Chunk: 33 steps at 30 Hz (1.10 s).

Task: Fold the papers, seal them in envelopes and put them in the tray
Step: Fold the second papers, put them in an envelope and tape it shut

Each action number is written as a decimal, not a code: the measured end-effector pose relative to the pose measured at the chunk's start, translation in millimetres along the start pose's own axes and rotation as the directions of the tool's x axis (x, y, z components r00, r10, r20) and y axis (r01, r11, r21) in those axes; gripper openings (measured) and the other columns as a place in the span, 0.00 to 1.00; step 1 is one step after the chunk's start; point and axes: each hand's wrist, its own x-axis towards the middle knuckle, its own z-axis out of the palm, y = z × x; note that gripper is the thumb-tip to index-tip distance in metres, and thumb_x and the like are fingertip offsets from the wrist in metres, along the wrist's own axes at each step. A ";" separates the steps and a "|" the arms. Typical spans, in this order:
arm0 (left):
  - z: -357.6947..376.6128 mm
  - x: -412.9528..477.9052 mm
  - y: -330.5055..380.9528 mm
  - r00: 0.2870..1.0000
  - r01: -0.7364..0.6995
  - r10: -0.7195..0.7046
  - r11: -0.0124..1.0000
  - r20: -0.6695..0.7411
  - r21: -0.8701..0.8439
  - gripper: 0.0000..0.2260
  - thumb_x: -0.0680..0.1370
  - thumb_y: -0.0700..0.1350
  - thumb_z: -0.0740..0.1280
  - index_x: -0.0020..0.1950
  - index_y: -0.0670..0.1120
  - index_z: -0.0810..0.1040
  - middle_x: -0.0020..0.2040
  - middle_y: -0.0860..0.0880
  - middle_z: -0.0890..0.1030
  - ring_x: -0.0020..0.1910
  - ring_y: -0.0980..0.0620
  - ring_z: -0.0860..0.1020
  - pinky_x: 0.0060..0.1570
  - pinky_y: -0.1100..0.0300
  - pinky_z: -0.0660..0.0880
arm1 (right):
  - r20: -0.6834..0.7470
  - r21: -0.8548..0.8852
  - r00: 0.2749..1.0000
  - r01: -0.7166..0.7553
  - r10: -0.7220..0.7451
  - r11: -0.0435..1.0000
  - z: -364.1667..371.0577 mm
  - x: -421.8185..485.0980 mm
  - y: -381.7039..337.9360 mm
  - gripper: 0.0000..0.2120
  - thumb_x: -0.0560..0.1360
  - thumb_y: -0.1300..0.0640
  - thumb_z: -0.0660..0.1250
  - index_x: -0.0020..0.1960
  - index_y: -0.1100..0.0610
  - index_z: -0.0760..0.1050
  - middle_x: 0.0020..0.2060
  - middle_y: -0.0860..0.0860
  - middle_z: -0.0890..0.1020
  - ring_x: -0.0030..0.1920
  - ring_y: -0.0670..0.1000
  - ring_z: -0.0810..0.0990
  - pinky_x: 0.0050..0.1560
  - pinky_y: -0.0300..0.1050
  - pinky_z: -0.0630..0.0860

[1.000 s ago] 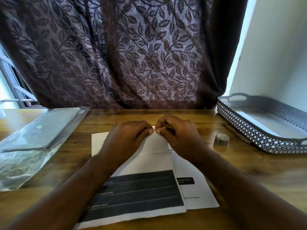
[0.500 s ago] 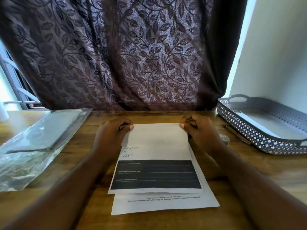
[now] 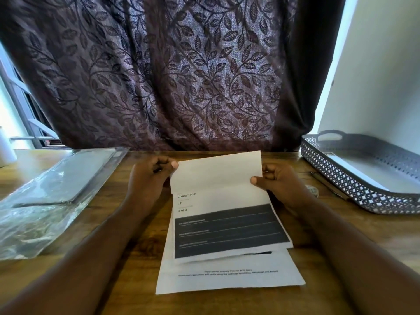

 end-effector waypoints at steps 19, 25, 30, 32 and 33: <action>12.0 -5.0 -2.1 0.951 0.261 -0.109 0.783 0.289 -0.564 0.18 0.78 0.34 0.56 0.42 0.40 0.86 0.50 0.38 0.85 0.47 0.43 0.83 0.45 0.54 0.81 | -0.040 0.444 0.975 -0.180 0.220 0.878 -4.0 6.9 1.8 0.16 0.78 0.64 0.57 0.48 0.66 0.84 0.53 0.67 0.84 0.42 0.64 0.80 0.41 0.49 0.79; 11.5 -3.2 -11.0 0.952 0.215 -0.094 0.884 0.292 -0.415 0.05 0.79 0.40 0.69 0.50 0.42 0.85 0.47 0.41 0.87 0.43 0.44 0.85 0.39 0.57 0.80 | -0.027 0.236 0.989 -0.134 0.145 0.962 -2.0 6.4 5.7 0.09 0.74 0.66 0.72 0.52 0.58 0.85 0.47 0.63 0.86 0.45 0.59 0.86 0.45 0.53 0.84; 12.5 -2.4 -18.4 0.960 0.146 -0.094 0.972 0.263 -0.187 0.08 0.77 0.40 0.72 0.52 0.51 0.85 0.46 0.48 0.87 0.45 0.45 0.86 0.44 0.50 0.82 | -0.035 -0.304 0.994 0.085 -0.101 0.949 1.6 5.0 6.0 0.12 0.73 0.61 0.76 0.55 0.51 0.83 0.33 0.36 0.83 0.30 0.39 0.74 0.34 0.32 0.74; 12.3 -2.1 -17.5 0.967 0.091 -0.063 0.990 0.249 -0.105 0.04 0.77 0.44 0.73 0.49 0.52 0.86 0.45 0.51 0.87 0.44 0.48 0.85 0.46 0.47 0.82 | -0.012 -0.478 0.980 0.170 -0.200 0.862 2.4 3.8 2.4 0.11 0.74 0.59 0.76 0.55 0.51 0.83 0.35 0.30 0.81 0.28 0.38 0.73 0.31 0.28 0.69; 11.9 -2.4 -15.8 0.969 0.070 -0.048 0.994 0.243 -0.081 0.03 0.77 0.45 0.73 0.48 0.52 0.86 0.45 0.53 0.87 0.44 0.50 0.85 0.45 0.47 0.82 | 0.000 -0.528 0.973 0.195 -0.230 0.827 4.4 3.0 -0.1 0.11 0.74 0.58 0.75 0.56 0.51 0.83 0.40 0.32 0.82 0.31 0.36 0.75 0.33 0.26 0.70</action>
